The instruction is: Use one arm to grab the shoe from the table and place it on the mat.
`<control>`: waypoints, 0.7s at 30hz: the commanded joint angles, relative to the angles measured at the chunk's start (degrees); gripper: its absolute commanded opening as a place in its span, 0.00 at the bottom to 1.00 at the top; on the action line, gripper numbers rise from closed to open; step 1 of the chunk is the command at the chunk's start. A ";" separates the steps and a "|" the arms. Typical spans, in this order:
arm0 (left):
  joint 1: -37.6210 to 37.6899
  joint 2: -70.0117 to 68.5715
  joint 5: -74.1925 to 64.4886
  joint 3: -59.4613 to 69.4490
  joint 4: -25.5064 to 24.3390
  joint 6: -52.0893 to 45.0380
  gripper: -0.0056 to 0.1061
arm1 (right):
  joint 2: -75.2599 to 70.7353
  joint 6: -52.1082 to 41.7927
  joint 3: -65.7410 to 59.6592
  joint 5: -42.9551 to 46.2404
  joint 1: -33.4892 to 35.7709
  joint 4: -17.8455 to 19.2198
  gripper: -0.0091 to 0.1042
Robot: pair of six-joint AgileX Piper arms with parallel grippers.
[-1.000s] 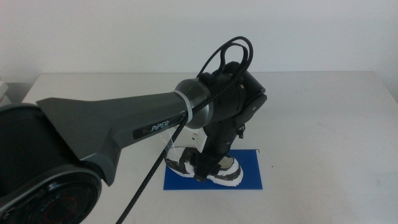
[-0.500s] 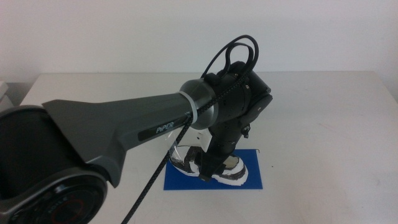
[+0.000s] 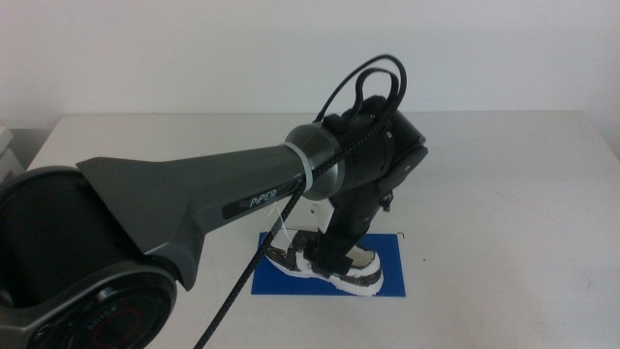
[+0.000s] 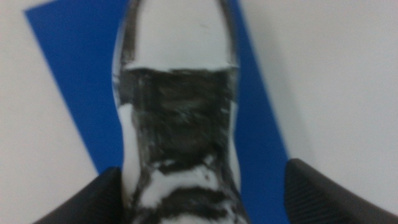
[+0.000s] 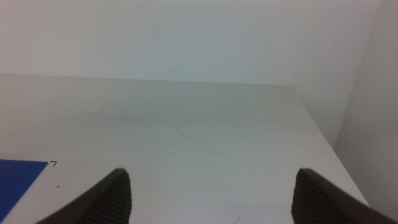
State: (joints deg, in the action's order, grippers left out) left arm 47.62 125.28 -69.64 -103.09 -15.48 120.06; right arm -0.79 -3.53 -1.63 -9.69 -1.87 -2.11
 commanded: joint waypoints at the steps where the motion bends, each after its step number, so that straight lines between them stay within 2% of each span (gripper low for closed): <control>1: 0.33 -3.56 -5.98 -3.07 -1.43 1.34 0.87 | -1.21 -0.72 0.54 4.54 0.18 0.49 0.67; 2: 0.33 -3.63 -5.98 -3.73 -1.43 1.33 0.89 | -1.21 -0.72 0.54 4.54 0.18 0.49 0.67; 16: 0.33 -9.90 -5.89 -4.70 -0.98 -1.84 0.89 | -1.21 -0.72 0.54 4.54 0.18 0.49 0.67; 18: 0.28 -11.70 -5.84 -4.70 -2.42 -4.42 0.89 | -1.21 -0.72 0.54 4.54 0.18 0.49 0.67; 21: 0.28 -14.76 -5.86 -4.70 -8.56 -10.02 0.89 | -1.21 -0.72 0.54 4.54 0.18 0.49 0.67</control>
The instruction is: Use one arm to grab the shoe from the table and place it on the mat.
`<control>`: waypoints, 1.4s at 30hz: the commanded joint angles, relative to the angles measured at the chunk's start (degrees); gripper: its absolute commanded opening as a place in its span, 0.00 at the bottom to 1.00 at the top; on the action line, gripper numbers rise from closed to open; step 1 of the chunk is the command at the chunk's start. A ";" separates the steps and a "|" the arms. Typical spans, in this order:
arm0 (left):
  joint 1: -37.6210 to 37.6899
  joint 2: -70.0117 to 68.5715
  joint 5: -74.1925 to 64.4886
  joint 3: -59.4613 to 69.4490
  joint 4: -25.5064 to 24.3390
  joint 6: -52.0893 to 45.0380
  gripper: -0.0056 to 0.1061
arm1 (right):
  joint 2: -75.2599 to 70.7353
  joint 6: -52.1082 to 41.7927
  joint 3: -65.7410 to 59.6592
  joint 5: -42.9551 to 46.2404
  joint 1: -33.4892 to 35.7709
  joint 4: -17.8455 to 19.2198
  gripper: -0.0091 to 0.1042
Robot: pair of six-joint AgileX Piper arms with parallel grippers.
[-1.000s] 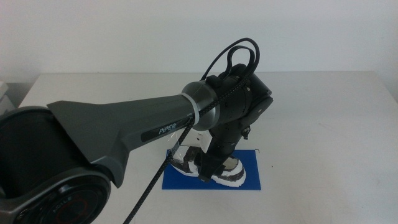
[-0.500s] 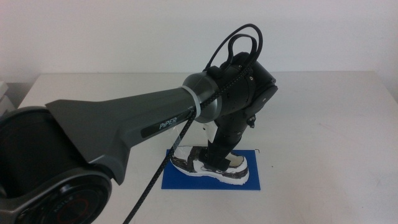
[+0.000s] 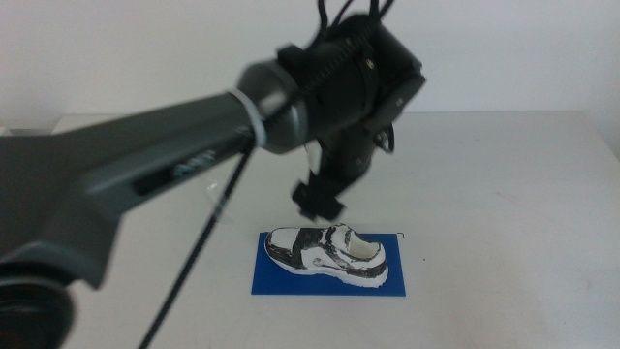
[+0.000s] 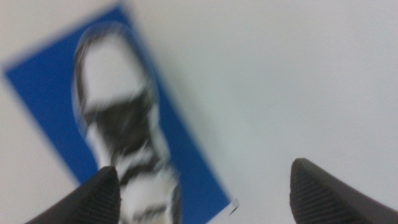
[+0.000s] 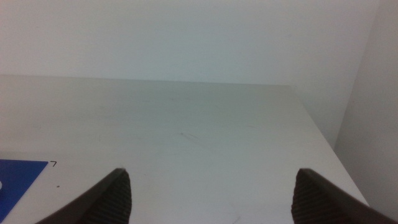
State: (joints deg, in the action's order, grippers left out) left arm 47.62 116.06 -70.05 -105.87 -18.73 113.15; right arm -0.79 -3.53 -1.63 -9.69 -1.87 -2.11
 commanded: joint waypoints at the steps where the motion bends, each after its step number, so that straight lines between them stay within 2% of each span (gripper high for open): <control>1: 0.28 -6.42 -5.45 -1.92 -7.44 -5.74 0.89 | -1.21 -0.72 0.54 4.54 0.18 0.49 0.67; 3: 0.28 -8.71 -5.45 -1.92 -13.06 -11.00 0.89 | -1.21 -0.72 0.54 4.54 0.18 0.49 0.67; 8: 0.28 -14.17 -5.45 -1.92 -23.44 -24.16 0.89 | -1.21 -0.72 0.54 4.54 0.18 0.49 0.67; 14: 0.28 -19.36 -5.45 -1.92 -32.48 -53.60 0.89 | -1.21 -0.72 0.54 4.54 0.18 0.49 0.67; 17: 0.28 -22.27 -5.45 -1.92 -37.03 -56.72 0.89 | -1.21 -0.72 0.54 4.54 0.18 0.49 0.67; 20: -0.83 -24.86 -5.45 -1.92 -38.67 -56.93 0.89 | -1.21 -0.72 0.54 4.54 0.18 0.49 0.67; 22: -2.16 -26.99 -5.41 -1.79 -36.00 -59.92 0.89 | -1.21 -0.72 0.54 4.54 0.18 0.49 0.67; 26: -10.13 -32.29 -4.11 0.01 -21.02 -71.47 0.89 | -1.21 -0.72 0.54 4.54 0.18 0.49 0.67; 29: -15.95 -37.23 1.75 5.10 -13.42 -77.85 0.89 | -1.21 -0.72 0.54 4.54 0.18 0.49 0.67; 33: -22.80 -46.71 15.89 18.96 -8.07 -81.65 0.89 | -1.21 -0.72 0.54 4.54 0.18 0.49 0.67; 38: -30.07 -58.17 38.24 39.84 -5.01 -83.77 0.89 | -1.21 -0.72 0.54 4.54 0.18 0.49 0.67; 42: -36.79 -67.52 53.80 57.01 0.96 -88.38 0.89 | -1.21 -0.72 0.54 4.54 0.18 0.49 0.67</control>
State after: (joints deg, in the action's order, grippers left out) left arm 12.98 52.53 -27.47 -52.86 -19.97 26.80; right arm -0.79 -3.53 -1.63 -9.69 -1.87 -2.11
